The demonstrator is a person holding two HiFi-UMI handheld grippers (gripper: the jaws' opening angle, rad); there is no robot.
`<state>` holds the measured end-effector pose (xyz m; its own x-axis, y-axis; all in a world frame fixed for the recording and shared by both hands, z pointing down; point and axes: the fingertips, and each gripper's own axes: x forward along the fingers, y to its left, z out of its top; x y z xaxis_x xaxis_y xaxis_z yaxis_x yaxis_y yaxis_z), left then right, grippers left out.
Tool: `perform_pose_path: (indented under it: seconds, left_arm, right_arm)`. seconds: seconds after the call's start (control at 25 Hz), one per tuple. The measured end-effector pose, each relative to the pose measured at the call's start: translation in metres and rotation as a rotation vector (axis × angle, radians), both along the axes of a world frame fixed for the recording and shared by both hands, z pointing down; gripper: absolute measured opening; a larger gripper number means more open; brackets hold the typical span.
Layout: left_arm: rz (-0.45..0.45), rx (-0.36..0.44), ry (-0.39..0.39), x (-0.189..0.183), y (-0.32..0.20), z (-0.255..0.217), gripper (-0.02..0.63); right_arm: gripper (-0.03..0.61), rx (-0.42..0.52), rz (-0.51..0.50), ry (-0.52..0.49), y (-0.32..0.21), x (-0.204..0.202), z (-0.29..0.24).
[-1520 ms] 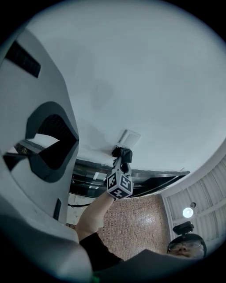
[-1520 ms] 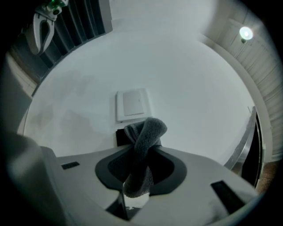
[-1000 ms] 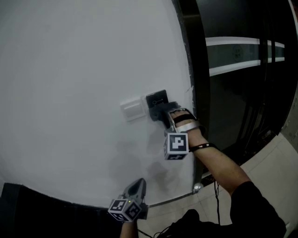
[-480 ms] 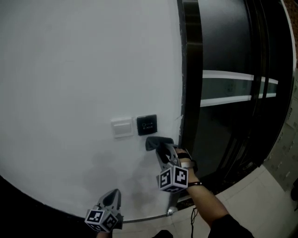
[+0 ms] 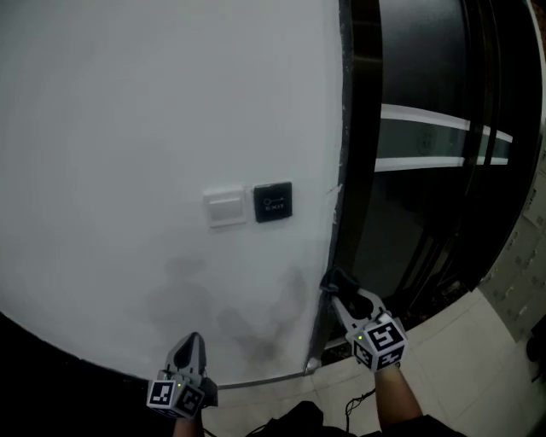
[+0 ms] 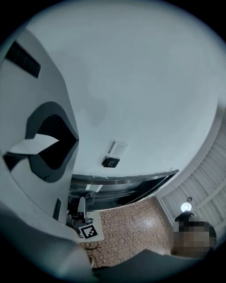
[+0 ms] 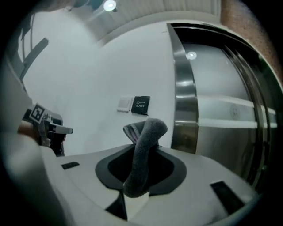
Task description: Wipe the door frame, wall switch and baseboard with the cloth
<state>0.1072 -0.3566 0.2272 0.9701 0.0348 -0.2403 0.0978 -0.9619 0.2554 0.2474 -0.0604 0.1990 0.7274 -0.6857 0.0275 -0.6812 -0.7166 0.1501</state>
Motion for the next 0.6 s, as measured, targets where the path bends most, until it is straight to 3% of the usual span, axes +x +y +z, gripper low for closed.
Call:
perform_pose_path:
  seconds: [0.12,0.4,0.6]
  left_arm:
    - [-0.044,0.007,-0.001,-0.014,-0.013,0.014,-0.008]
    - [-0.021,-0.035,-0.020,-0.016,-0.012,0.017,-0.008]
    - [-0.016,-0.080,-0.008,-0.020,-0.017,0.018,-0.008]
  right_arm:
    - [0.091,0.086,0.001,-0.060,0.011,-0.012,0.020]
    - [0.091,0.049,0.022,-0.080,0.010,-0.007,0.036]
    - [0.091,0.088,0.028,-0.085,0.009,0.001,0.028]
